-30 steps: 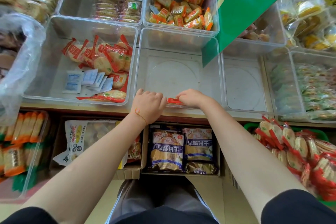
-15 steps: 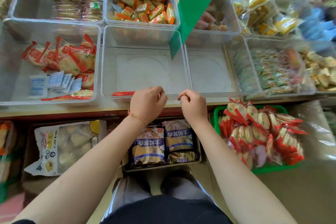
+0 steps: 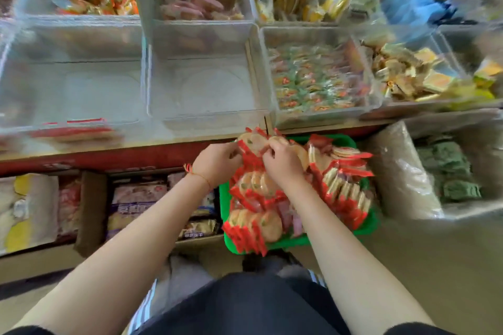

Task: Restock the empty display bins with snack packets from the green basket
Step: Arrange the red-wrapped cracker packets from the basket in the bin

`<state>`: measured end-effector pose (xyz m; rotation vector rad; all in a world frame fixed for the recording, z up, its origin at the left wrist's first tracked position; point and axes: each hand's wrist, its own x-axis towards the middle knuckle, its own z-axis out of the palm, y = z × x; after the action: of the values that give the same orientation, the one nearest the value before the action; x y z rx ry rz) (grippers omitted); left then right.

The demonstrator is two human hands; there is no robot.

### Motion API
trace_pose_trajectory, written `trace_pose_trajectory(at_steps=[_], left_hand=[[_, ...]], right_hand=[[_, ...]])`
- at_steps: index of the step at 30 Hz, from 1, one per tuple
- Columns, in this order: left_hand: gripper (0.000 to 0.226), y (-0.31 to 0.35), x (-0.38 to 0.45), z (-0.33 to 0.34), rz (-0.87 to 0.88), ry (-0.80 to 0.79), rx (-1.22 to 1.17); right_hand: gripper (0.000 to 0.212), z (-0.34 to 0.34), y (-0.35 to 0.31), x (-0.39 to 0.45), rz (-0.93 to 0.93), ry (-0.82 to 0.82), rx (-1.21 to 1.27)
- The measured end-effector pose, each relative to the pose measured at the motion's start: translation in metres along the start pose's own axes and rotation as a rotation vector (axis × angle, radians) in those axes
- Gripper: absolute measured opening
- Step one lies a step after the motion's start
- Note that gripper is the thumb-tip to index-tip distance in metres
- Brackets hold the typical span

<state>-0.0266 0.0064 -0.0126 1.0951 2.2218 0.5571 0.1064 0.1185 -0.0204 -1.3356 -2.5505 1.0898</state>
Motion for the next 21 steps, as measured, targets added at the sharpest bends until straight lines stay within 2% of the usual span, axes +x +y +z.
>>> trace_pose_trajectory(at_steps=[5, 7, 10, 13, 15, 21], left_hand=[[0.016, 0.088, 0.004, 0.076, -0.048, -0.086, -0.021], [0.016, 0.113, 0.006, 0.093, -0.079, -0.084, -0.024], [0.017, 0.139, 0.012, 0.108, -0.172, -0.087, -0.028], [0.017, 0.151, 0.017, 0.118, -0.242, -0.097, -0.074], [0.017, 0.157, 0.017, 0.12, -0.279, -0.1, -0.121], [0.019, 0.162, 0.02, 0.121, -0.369, -0.032, -0.262]], right_hand=[[0.022, -0.073, 0.1, 0.004, 0.036, -0.003, -0.115], [0.041, -0.093, 0.128, 0.004, 0.041, -0.066, -0.198], [0.082, -0.101, 0.153, 0.006, 0.004, -0.19, -0.282], [0.096, -0.088, 0.16, 0.008, -0.057, -0.194, -0.323], [0.092, -0.076, 0.162, 0.007, -0.07, -0.18, -0.31], [0.035, -0.078, 0.162, 0.012, -0.117, 0.066, -0.173]])
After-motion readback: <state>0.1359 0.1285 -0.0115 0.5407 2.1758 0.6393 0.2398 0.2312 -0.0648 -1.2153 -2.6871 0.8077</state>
